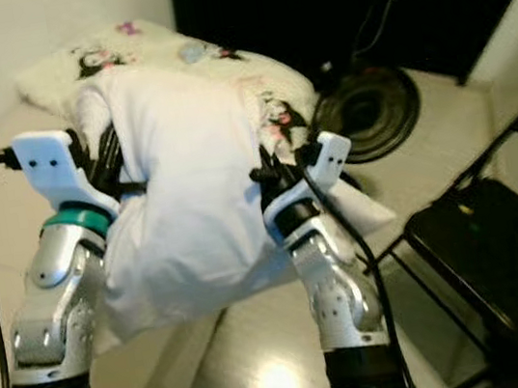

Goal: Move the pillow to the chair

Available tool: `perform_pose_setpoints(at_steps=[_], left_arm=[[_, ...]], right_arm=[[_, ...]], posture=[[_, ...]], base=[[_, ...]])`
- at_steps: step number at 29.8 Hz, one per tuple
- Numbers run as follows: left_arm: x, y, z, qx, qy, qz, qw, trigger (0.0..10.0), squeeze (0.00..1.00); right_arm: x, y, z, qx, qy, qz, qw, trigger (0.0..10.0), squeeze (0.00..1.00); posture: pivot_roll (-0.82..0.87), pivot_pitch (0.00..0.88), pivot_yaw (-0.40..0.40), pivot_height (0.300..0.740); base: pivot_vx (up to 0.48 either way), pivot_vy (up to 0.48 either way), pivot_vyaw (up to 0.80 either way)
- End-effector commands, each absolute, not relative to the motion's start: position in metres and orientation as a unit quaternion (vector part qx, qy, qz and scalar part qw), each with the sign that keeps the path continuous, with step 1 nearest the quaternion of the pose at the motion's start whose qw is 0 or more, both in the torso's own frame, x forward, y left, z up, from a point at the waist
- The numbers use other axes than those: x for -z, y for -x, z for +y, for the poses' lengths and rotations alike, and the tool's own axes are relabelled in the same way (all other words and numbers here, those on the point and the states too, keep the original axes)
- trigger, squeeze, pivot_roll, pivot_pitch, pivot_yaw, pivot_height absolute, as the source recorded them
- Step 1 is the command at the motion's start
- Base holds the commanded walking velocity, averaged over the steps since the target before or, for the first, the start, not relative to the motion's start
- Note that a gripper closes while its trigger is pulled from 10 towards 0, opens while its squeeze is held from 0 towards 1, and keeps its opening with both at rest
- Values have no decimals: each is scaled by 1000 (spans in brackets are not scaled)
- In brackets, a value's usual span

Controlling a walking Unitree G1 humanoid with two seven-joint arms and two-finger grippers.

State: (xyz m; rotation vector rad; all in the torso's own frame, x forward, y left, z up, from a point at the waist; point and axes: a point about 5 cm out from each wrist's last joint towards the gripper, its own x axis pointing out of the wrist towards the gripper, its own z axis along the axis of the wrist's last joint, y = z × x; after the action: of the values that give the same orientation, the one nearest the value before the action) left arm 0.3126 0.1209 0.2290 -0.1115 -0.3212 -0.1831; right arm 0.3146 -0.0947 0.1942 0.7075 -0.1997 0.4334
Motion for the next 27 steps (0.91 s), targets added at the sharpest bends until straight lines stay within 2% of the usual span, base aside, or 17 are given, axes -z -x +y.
perform_pose_setpoints(at_steps=[1,8,14,27], left_arm=[[-238,-309,98,148,60,-181,970,10000,0],[-236,-309,96,154,81,-171,970,10000,0],[-233,-309,96,148,61,-166,973,10000,0],[-225,-304,89,173,79,-150,970,10000,0]], right_arm=[[-211,-310,-70,-261,-368,-112,886,10000,0],[-211,-308,-71,-264,-366,-108,886,10000,0],[-210,-308,-72,-262,-358,-104,890,10000,0],[-207,-303,-77,-249,-348,-108,897,10000,0]], posture=[[64,8,29,740],[51,7,24,740],[45,6,26,740],[27,5,32,740]], base=[[0,0,-800],[0,0,-800],[0,0,-800],[0,0,-800]])
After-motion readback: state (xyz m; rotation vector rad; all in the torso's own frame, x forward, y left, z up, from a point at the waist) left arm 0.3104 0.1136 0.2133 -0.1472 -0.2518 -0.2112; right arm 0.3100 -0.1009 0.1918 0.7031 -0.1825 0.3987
